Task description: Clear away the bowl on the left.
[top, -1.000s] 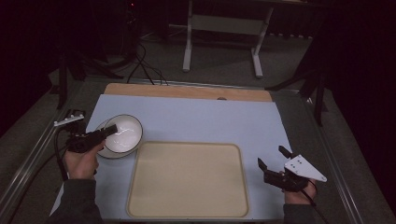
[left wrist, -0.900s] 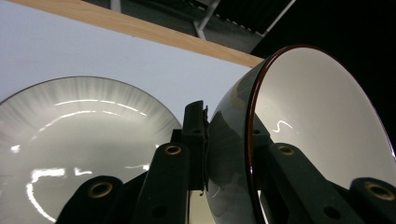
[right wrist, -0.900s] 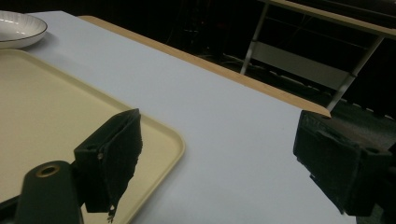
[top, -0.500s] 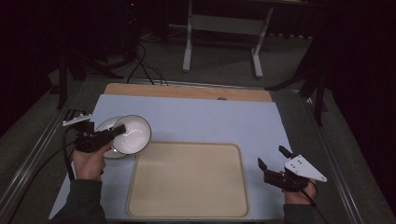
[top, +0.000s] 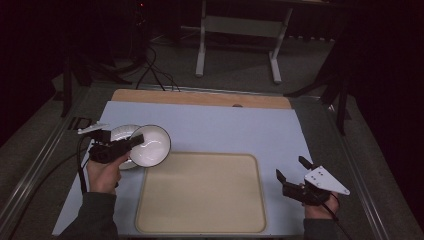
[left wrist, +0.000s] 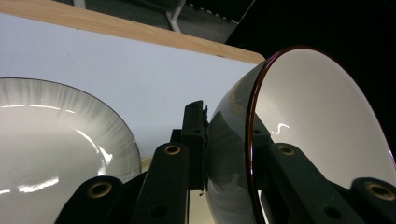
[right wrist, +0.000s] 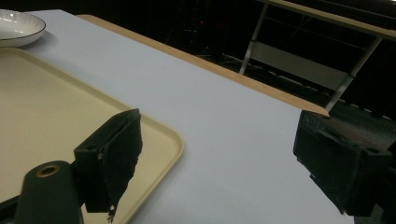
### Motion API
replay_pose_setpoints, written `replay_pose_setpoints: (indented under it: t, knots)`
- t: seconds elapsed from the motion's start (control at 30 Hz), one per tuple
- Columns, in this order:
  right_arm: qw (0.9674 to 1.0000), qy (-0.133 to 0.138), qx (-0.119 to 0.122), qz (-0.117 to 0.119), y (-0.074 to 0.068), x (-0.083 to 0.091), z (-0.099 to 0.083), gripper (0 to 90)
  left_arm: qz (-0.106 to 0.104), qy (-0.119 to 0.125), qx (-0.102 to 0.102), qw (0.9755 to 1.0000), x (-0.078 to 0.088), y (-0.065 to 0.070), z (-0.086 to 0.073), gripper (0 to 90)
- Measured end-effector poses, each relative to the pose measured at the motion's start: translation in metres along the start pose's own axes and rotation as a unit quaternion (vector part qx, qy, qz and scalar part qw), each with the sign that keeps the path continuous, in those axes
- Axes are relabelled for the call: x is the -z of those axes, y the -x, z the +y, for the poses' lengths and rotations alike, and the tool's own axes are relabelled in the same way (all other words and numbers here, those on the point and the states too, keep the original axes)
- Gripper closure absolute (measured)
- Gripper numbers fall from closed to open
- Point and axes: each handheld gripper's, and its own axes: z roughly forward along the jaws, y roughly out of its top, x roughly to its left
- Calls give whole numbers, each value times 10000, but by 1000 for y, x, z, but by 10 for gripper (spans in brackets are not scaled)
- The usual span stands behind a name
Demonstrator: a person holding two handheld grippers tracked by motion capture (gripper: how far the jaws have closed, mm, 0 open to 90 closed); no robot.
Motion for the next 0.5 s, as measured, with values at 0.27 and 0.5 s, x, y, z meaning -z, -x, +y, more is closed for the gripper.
replay_pose_setpoints:
  t: [0.27, 0.5]
  knots:
    - [10000, -5, 12, 10, 0, -1, 0, 151, -30, -54, -49, 10000, -6, 6, -1, 776]
    - [10000, -5, 19, 14, 0, -1, 0, 151, -102, -61, -60, 9999, -11, 11, -2, 774]
